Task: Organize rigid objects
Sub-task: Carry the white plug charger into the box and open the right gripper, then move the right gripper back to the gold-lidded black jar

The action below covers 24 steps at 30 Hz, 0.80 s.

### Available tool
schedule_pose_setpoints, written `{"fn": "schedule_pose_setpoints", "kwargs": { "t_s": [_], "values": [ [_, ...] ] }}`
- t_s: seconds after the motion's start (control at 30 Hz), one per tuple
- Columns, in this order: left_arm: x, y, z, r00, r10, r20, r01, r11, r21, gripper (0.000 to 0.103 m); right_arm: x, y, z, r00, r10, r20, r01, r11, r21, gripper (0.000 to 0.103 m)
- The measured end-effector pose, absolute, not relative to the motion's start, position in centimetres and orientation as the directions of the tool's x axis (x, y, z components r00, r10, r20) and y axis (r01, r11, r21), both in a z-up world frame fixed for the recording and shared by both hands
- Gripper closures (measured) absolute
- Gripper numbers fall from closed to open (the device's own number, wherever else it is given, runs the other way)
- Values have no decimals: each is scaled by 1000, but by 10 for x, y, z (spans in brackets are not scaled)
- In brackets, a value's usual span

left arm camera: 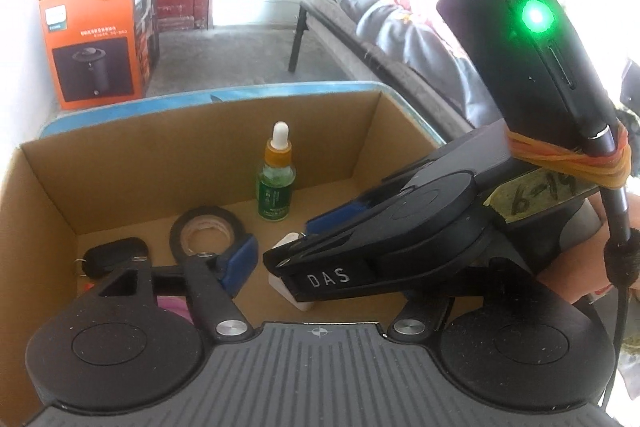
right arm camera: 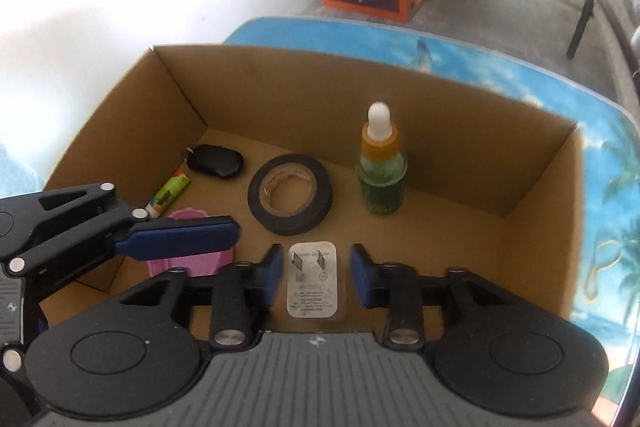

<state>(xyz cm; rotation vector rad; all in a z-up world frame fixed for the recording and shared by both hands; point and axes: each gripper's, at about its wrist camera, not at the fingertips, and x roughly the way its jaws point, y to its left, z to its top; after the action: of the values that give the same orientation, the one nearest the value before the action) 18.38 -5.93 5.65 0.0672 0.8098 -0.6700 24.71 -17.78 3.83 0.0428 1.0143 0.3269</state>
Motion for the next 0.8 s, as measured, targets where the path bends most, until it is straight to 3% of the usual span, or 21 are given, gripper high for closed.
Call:
{"fn": "schedule_pose_setpoints", "kwargs": {
  "t_s": [0.13,0.3,0.53,0.8],
  "values": [
    [167,-49,70,532,-539,-653,581,793,-182,25,232,-186,53,545,326,-772,-249,943,223,51],
    [120,-24,92,572,-595,-565,615,767,-185,3,184,-207,77,592,461,-661,-266,886,380,46],
    [50,12,89,573,-652,-496,645,732,-217,0,75,-226,84,657,574,-489,-281,789,547,41],
    [9,40,43,562,-619,-549,611,758,-229,0,-3,-198,55,703,525,-479,-229,805,547,27]
  ]
}}
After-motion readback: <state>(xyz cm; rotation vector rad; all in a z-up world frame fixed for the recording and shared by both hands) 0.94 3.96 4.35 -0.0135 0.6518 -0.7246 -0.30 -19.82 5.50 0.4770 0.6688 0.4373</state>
